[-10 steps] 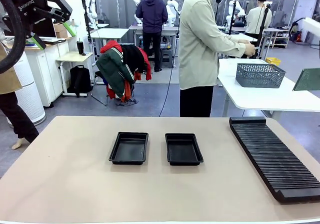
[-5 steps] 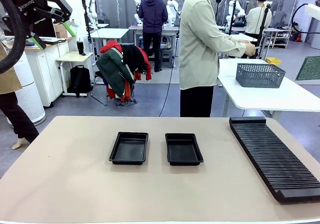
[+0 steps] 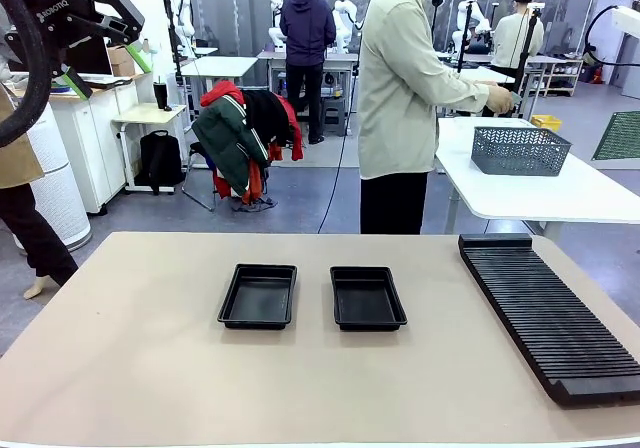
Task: Inspect and transfer BCBs to ESD trays.
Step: Pick up the Blank PCB from the PCB Rack and place it in the left ESD tray.
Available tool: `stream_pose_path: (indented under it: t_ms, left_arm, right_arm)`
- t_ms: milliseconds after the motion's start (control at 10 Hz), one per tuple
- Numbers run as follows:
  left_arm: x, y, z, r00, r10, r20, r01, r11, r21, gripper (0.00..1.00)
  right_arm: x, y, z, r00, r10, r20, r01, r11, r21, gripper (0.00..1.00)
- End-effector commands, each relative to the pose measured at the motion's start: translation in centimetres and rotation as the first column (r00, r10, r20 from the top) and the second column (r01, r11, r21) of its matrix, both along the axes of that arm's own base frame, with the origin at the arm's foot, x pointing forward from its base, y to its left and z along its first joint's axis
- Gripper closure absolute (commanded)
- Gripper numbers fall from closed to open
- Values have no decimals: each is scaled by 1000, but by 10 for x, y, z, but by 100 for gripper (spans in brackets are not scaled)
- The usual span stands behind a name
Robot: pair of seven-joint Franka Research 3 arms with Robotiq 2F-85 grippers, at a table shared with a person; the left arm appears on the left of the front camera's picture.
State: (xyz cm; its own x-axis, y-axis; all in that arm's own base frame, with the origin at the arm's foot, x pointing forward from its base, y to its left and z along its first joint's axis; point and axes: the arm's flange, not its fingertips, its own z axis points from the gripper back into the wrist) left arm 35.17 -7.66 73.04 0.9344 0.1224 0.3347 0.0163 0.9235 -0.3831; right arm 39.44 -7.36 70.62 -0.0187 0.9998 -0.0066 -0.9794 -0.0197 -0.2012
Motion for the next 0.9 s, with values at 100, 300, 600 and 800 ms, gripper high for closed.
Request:
stream_pose_path:
  t_ms: [100,300,600,800]
  left_arm:
    - [0,0,0,1000,0,-1,0,1000,-5,0]
    - [0,0,0,1000,0,-1,0,1000,-5,0]
    - [0,0,0,1000,0,-1,0,1000,-5,0]
    - [0,0,0,1000,0,-1,0,1000,-5,0]
  right_arm:
    - [-3,0,-2,1000,0,0,0,1000,0,98]
    - [-3,0,-2,1000,0,0,0,1000,0,98]
    - [4,4,-2,998,-63,6,63,997,50,98]
    - [7,23,-8,979,-202,-31,204,962,181,98]
